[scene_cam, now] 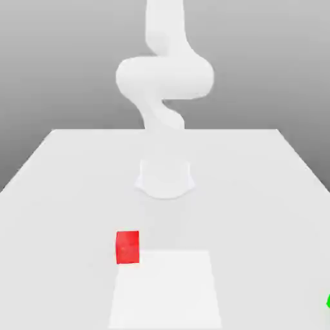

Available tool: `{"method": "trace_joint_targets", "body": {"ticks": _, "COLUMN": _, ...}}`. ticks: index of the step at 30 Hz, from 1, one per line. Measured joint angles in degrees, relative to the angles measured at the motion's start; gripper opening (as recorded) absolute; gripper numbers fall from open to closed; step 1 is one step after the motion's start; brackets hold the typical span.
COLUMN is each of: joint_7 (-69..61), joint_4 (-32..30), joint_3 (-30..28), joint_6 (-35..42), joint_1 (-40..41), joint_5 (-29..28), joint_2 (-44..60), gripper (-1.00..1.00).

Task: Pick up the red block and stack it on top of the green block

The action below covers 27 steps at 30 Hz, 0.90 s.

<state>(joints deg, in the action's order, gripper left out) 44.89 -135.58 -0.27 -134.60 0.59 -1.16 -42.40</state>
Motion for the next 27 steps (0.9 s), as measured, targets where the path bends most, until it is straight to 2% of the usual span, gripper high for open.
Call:
{"method": "trace_joint_targets", "body": {"ticks": 9, "joint_7": -4.9, "joint_4": -16.2, "joint_3": -3.6, "joint_6": -12.0, "joint_1": 2.5, "joint_5": -3.9, "joint_2": 15.0, "gripper": 0.00}}
{"method": "trace_joint_targets", "body": {"ticks": 15, "joint_7": -10.5, "joint_4": -28.2, "joint_3": -7.9, "joint_6": -21.0, "joint_1": 4.0, "joint_5": -4.4, "joint_2": 26.3, "gripper": 0.00}}
{"method": "trace_joint_targets", "body": {"ticks": 19, "joint_7": -16.7, "joint_4": -32.0, "joint_3": -9.3, "joint_6": -32.0, "joint_1": 4.0, "joint_5": 0.4, "joint_2": 40.5, "gripper": 0.00}}
{"method": "trace_joint_targets", "body": {"ticks": 23, "joint_7": -21.7, "joint_4": -31.2, "joint_3": -4.5, "joint_6": -39.7, "joint_1": 7.3, "joint_5": 6.9, "joint_2": 49.9, "gripper": 0.00}}
{"method": "trace_joint_targets", "body": {"ticks": 24, "joint_7": -22.3, "joint_4": -31.0, "joint_3": -2.9, "joint_6": -41.3, "joint_1": 8.8, "joint_5": 7.6, "joint_2": 51.7, "gripper": -1.00}}
{"method": "trace_joint_targets", "body": {"ticks": 27, "joint_7": -22.2, "joint_4": -31.0, "joint_3": -2.9, "joint_6": -41.3, "joint_1": 8.8, "joint_5": 7.5, "joint_2": 51.7, "gripper": -1.00}}
